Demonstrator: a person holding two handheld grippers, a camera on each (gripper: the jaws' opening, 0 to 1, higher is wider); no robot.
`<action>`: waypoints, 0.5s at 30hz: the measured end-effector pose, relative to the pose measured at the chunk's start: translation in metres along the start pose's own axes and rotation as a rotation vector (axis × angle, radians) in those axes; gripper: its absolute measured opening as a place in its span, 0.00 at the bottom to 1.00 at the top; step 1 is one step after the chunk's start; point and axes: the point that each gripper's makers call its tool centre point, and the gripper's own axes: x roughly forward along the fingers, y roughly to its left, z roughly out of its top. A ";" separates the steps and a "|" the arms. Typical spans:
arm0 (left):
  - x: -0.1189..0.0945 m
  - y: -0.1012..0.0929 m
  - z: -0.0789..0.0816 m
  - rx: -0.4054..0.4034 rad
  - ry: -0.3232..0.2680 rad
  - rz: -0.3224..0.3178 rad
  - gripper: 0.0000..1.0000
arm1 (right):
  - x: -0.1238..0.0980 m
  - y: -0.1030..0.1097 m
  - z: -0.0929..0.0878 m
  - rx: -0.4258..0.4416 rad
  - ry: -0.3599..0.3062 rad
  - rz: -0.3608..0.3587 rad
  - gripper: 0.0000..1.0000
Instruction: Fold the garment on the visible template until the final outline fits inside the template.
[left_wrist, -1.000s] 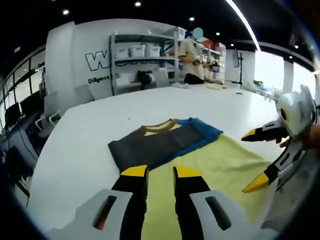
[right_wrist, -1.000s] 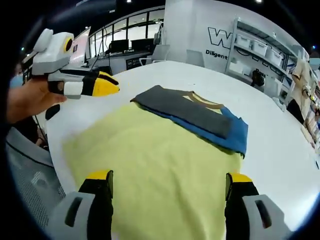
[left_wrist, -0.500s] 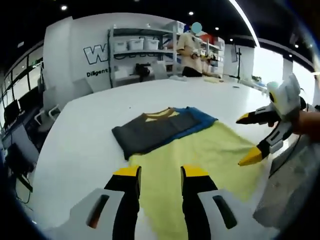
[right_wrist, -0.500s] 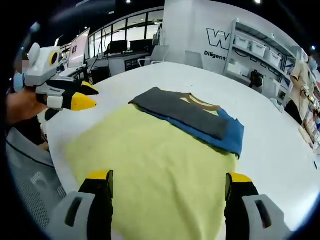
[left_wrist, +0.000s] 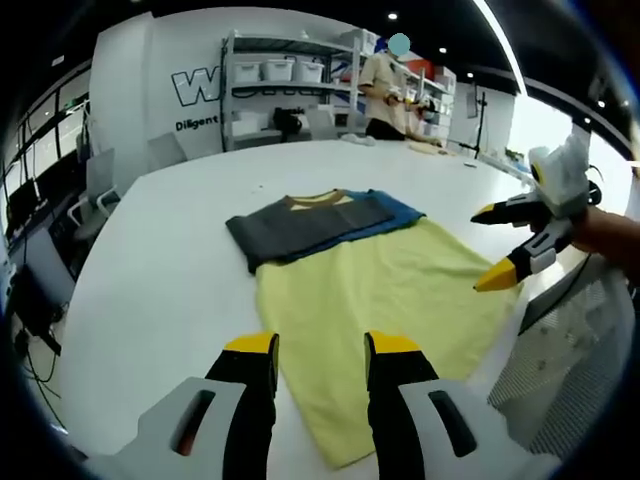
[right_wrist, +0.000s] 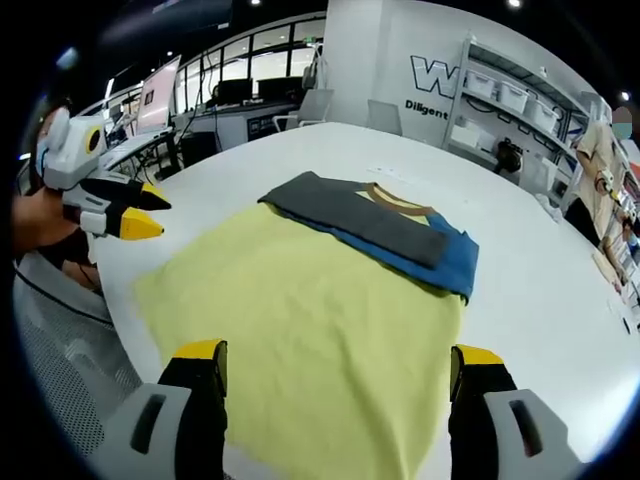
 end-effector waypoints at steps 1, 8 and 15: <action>-0.001 0.000 0.000 0.002 0.000 0.001 0.29 | -0.001 0.000 -0.001 0.000 0.001 -0.001 0.93; -0.006 -0.007 -0.005 0.009 0.007 -0.004 0.29 | -0.006 0.001 -0.008 0.003 0.010 -0.009 0.93; -0.008 -0.008 -0.009 0.015 0.013 -0.007 0.27 | -0.012 -0.001 -0.015 0.012 0.022 -0.020 0.92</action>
